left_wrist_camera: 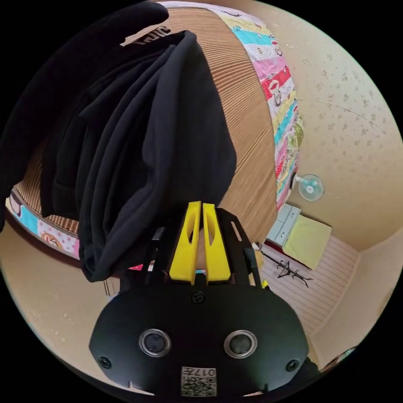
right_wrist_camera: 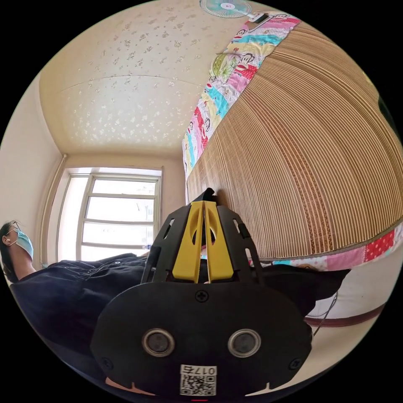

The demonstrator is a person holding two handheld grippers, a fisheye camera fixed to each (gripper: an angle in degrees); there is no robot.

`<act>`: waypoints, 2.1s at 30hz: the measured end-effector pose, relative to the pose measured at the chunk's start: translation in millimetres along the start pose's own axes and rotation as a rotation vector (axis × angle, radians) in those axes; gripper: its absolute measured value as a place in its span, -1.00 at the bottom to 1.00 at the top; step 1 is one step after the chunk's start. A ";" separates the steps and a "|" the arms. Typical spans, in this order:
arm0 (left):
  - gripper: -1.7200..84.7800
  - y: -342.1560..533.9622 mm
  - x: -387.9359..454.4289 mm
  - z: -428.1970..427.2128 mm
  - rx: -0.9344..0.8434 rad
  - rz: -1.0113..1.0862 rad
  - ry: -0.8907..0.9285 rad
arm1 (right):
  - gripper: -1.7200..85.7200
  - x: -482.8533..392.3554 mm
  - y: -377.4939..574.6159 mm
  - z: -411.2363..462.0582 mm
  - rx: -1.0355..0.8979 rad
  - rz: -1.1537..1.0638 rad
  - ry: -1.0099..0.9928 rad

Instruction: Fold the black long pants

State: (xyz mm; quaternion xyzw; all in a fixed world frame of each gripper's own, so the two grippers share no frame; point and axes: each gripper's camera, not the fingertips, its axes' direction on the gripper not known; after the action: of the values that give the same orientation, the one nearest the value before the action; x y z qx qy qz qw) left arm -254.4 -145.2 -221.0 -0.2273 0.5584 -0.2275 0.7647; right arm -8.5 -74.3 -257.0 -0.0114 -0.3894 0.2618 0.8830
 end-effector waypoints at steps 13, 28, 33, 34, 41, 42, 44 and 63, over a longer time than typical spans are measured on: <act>-0.97 12.4 236.9 40.0 0.062 0.489 0.171 | -0.96 0.6 -52.8 -3.7 -0.102 -0.120 0.028; -0.60 -19.0 131.8 75.5 0.266 -0.028 -0.665 | -0.95 -3.4 -103.6 18.7 -0.285 -0.168 0.059; -0.62 -31.3 105.3 104.9 0.204 -0.096 -0.646 | -0.95 -6.3 -98.2 41.6 -0.337 -0.109 0.051; -0.63 -36.7 103.3 105.8 0.215 -0.104 -0.631 | -0.95 -9.3 -99.1 48.7 -0.352 -0.105 0.063; -0.91 -90.9 59.0 118.3 -0.048 -0.162 -0.607 | -0.95 -36.0 -123.1 88.6 -0.424 -0.085 0.043; -0.94 -94.2 43.3 113.3 -0.071 -0.180 -0.523 | -0.95 -39.0 -125.6 90.5 -0.424 -0.091 0.048; -0.96 -90.9 18.2 97.4 -0.037 -0.227 -0.387 | -0.95 -48.3 -135.0 97.7 -0.422 -0.108 0.060; -0.98 -4.2 26.5 -46.3 0.088 0.639 0.434 | -0.94 -65.3 -145.0 104.2 -0.428 -0.268 -0.111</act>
State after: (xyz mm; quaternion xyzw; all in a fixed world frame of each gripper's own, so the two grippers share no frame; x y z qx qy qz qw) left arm -291.9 -168.8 -251.0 0.0445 0.7398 -0.0443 0.6699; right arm -51.6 -249.4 -196.5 -0.1321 -0.4818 0.0542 0.8646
